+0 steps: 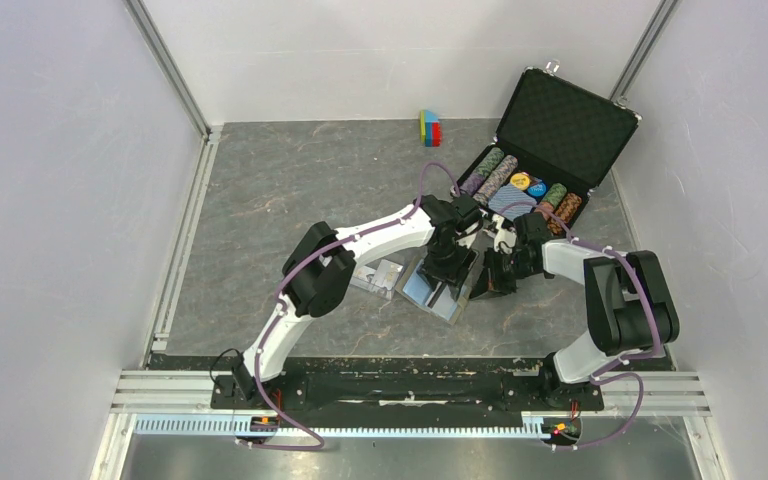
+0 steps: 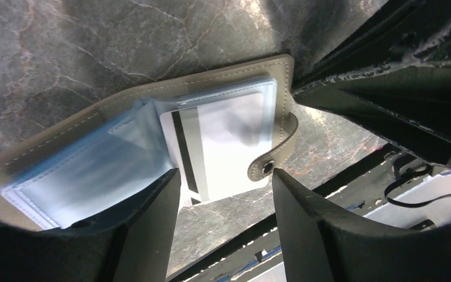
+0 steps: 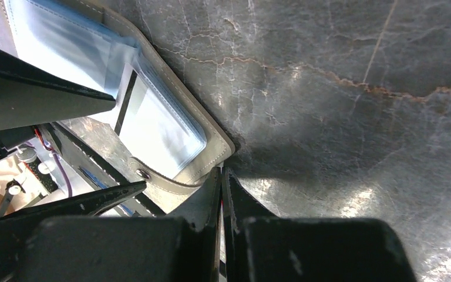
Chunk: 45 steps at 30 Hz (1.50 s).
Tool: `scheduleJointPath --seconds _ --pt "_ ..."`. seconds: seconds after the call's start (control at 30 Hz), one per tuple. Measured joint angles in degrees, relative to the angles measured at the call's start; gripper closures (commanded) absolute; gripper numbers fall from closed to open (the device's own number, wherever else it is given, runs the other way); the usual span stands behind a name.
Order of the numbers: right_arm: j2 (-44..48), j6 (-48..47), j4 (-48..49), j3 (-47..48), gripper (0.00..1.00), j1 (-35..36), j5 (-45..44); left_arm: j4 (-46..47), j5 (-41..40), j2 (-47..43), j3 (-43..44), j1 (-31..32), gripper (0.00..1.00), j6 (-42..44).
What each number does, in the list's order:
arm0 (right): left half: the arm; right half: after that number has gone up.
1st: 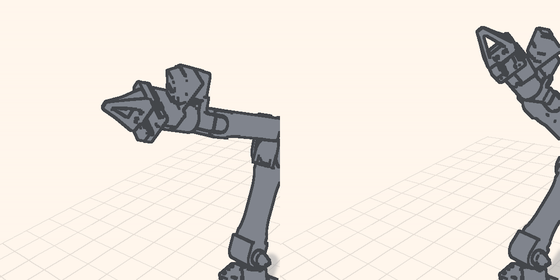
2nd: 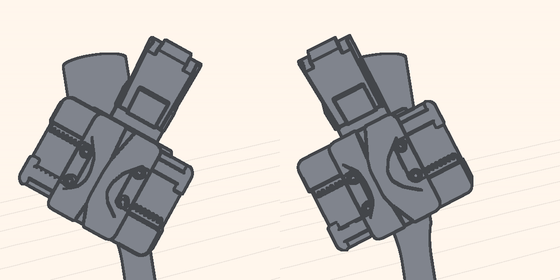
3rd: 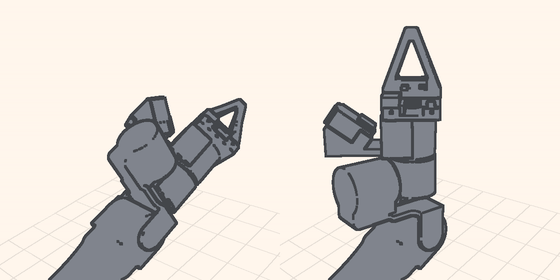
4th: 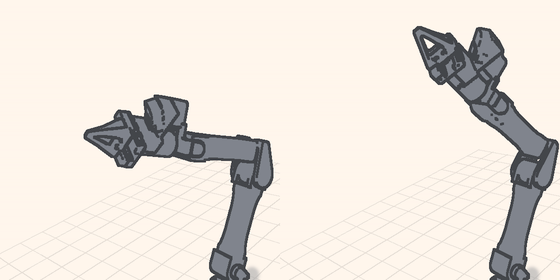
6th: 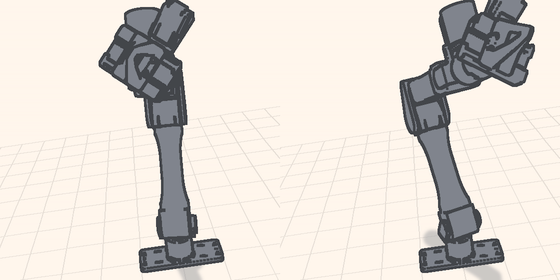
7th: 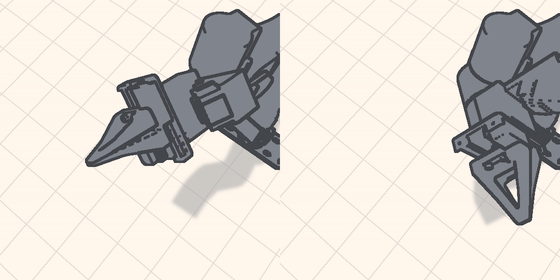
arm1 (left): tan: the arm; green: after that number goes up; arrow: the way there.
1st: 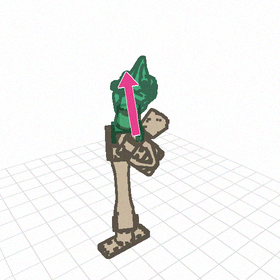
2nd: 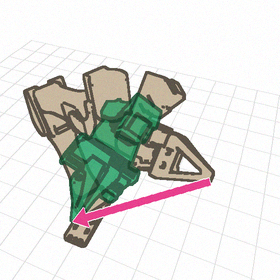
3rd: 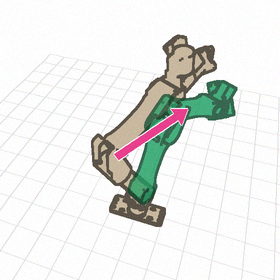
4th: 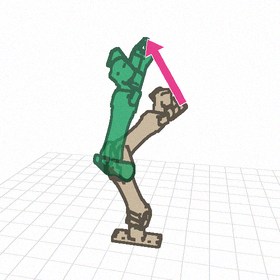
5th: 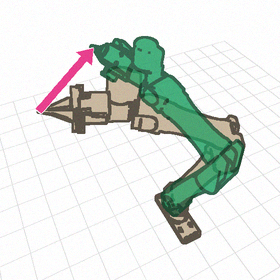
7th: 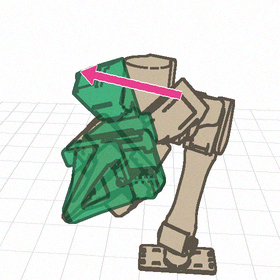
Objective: Put the credit cards into the card holder
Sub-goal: Insert the credit card into the card holder, then pick up the credit card from the storage box.
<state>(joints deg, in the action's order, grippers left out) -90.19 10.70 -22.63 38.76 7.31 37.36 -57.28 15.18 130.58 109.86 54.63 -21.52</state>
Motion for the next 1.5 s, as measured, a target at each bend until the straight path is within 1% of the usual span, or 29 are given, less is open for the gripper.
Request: scheduleJointPath --seconds 0.1,0.23,0.33,0.4,0.47,0.57,0.67,0.8,0.9,1.03,1.13,1.3,1.4,1.5 --pt "-0.26 0.31 0.28 0.0 1.0 0.24 0.35 0.11 -1.81 0.0 -0.15 0.0 0.32 0.0" --pt "-0.42 0.59 0.61 0.0 1.0 0.52 0.52 0.15 -3.32 0.0 -1.22 0.0 0.34 0.0" --pt "-0.55 0.94 0.98 0.0 1.0 0.83 0.61 0.11 -2.8 0.02 -1.53 0.04 0.38 0.0" --pt "-0.68 1.31 1.25 0.0 1.0 1.01 0.76 0.26 -1.77 0.11 -1.53 0.04 0.45 0.0" --pt "-0.74 1.46 1.31 0.0 1.0 1.09 0.79 0.37 -0.68 0.13 -1.55 0.04 0.49 0.0" --pt "-0.81 1.57 1.16 0.15 1.0 1.09 0.74 0.22 1.57 0.13 -1.53 0.04 0.5 0.0" --pt "-1.4 1.51 0.42 1.11 1.0 1.09 0.33 -0.39 3.91 0.5 -0.85 0.04 0.46 -0.02" --pt "-2.03 0.57 -1.05 3.58 0.99 1.09 -2.12 -0.44 5.01 0.85 -0.5 0.17 0.34 0.0" --pt "-2.12 -0.5 -2.38 5.55 0.97 1.18 -4.94 -0.22 3.43 0.83 -0.48 0.5 0.28 0.0" --pt "-2.01 -1.9 -4.44 7.23 0.93 1.2 -9.46 0.02 -0.79 -0.04 -0.55 0.63 0.23 0.02" --pt "-1.22 -2.82 -6.1 7.93 0.9 1.2 -12.2 1.25 -2.86 -2.89 -1.4 0.46 0.22 0.02" --pt "-0.28 -3.56 -8.26 11.15 0.87 1.7 -14.03 6.4 -1.38 -10.67 -5.49 -1.38 0.22 -0.02" --pt "-0.24 -3.72 -8.72 13.84 0.87 3.1 -14.23 10.69 1.64 -15.61 -9.09 -4.17 0.23 -0.09" --pt "-0.31 -3.69 -9.03 17.05 0.88 6.27 -14.29 15.32 5.18 -19.91 -14.47 -8.98 0.24 -0.87"
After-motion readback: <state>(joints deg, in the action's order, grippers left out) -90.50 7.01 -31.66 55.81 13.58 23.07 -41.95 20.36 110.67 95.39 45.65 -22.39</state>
